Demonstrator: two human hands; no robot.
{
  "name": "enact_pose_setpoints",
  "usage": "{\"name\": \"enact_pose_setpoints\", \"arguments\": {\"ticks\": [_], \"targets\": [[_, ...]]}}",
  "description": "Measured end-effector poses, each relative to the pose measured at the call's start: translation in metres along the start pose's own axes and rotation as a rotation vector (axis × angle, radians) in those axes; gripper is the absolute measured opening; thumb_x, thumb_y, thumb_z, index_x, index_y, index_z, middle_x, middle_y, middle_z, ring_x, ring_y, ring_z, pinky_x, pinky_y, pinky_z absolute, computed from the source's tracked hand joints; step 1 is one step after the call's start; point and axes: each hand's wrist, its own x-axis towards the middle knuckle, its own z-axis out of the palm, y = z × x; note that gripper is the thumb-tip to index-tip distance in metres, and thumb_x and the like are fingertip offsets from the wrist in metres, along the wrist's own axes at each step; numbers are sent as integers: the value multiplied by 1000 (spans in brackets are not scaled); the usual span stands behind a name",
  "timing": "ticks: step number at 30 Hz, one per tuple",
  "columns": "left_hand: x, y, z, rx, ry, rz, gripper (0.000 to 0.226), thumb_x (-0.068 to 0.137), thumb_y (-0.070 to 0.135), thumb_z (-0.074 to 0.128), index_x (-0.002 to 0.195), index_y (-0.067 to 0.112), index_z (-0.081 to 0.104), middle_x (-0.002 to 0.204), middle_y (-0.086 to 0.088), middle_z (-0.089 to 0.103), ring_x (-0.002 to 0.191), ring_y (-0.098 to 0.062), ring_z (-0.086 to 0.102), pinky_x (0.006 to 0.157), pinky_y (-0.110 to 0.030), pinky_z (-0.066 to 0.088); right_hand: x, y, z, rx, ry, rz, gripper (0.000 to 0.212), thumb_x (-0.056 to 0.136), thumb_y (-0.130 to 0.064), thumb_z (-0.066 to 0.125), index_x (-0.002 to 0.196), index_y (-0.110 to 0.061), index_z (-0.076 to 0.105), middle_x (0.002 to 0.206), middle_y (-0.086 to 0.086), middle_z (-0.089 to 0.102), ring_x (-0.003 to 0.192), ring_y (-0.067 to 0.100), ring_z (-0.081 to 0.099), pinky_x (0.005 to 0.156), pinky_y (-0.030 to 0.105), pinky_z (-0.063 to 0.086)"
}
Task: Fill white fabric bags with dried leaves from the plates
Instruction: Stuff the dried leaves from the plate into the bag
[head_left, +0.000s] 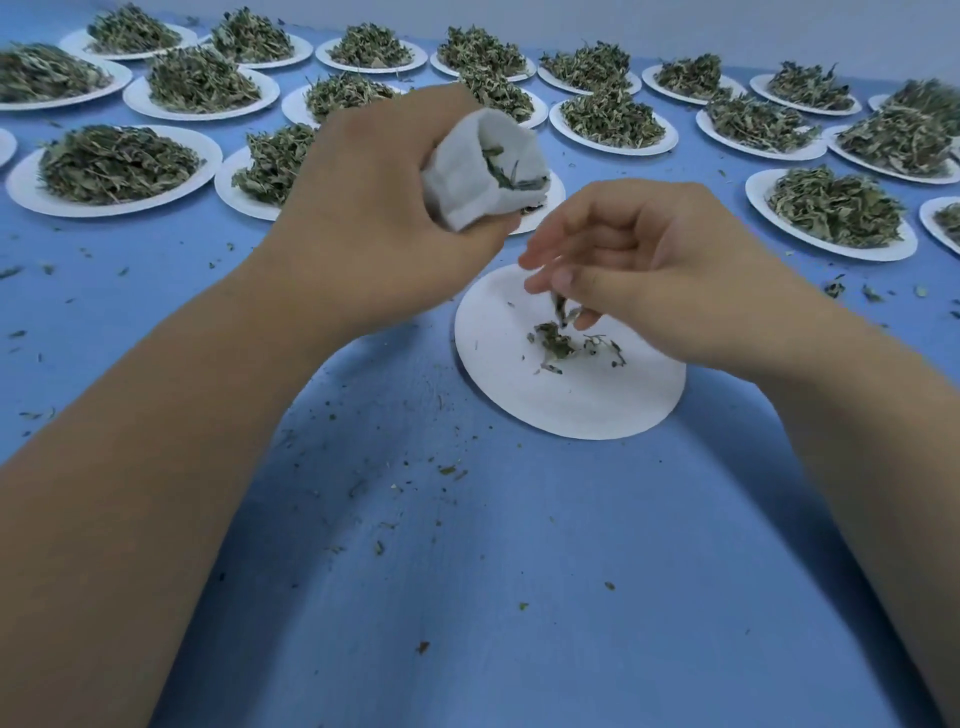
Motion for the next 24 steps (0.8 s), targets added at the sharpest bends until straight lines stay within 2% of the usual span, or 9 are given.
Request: {"name": "enact_pose_setpoints", "arguments": {"ticks": [2, 4, 6, 8, 10, 12, 16, 21, 24], "targets": [[0, -3, 1, 104, 30, 35, 27, 87, 35, 67, 107, 18, 70, 91, -1, 70, 84, -21, 66, 74, -44, 52, -2, 0, 1, -60, -34, -32, 22, 94, 7, 62, 101, -12, 72, 97, -3, 78, 95, 8, 75, 70, 28, 61], [1, -5, 4, 161, 26, 37, 24, 86, 32, 66, 100, 13, 66, 82, -4, 65, 76, -25, 62, 66, -46, 50, -4, -1, -1, -68, 11, -91, 19, 93, 2, 67, 98, -15, 74, 95, -8, 77, 94, 8, 75, 67, 25, 59], [1, -7, 9, 192, -35, -1, 24, 83, 34, 67, 98, 15, 62, 80, -1, 62, 74, -24, 59, 64, -43, 50, -5, -1, -6, -208, 37, -135, 14, 90, -16, 75, 99, -27, 76, 96, -15, 76, 96, 5, 72, 71, 24, 56], [-1, -7, 13, 169, -130, -69, 29, 82, 41, 70, 104, 23, 63, 88, 6, 64, 81, -19, 60, 68, -36, 51, -6, -1, -11, -426, -84, -81, 25, 83, -44, 80, 107, -43, 74, 107, -22, 71, 104, 0, 65, 78, 22, 52], [-1, -9, 16, 123, -217, -125, 36, 80, 46, 75, 110, 30, 62, 95, 11, 64, 85, -9, 59, 69, -21, 48, -8, 1, -11, -548, -227, -25, 38, 76, -58, 78, 113, -50, 72, 116, -25, 65, 106, -6, 60, 84, 17, 45], [-1, -10, 18, 106, -268, -140, 41, 77, 54, 77, 109, 35, 61, 95, 15, 62, 84, -2, 56, 66, -15, 41, -9, 3, -5, -547, -264, -49, 33, 78, -49, 81, 110, -44, 76, 115, -23, 66, 95, -8, 61, 82, 10, 42], [0, -13, 18, 81, -327, -190, 51, 68, 68, 75, 107, 39, 60, 101, 16, 63, 92, -4, 58, 73, -25, 45, -7, 0, 5, -554, -210, -123, 15, 83, -27, 83, 95, -36, 82, 102, -18, 73, 87, 0, 63, 78, 8, 42], [1, -19, 16, 94, -354, -207, 37, 75, 50, 77, 105, 38, 59, 99, 17, 60, 93, 6, 53, 66, -18, 38, -10, -6, -7, -538, -179, -52, 18, 83, -21, 82, 86, -39, 81, 92, -24, 74, 85, -2, 67, 82, 16, 50], [2, -22, 15, 121, -344, -217, 34, 76, 49, 77, 100, 31, 60, 95, 12, 59, 85, 1, 54, 64, -21, 39, -10, -9, -22, -409, -34, -11, 18, 83, -18, 83, 84, -36, 81, 85, -17, 77, 74, -2, 69, 68, 10, 50]]}}
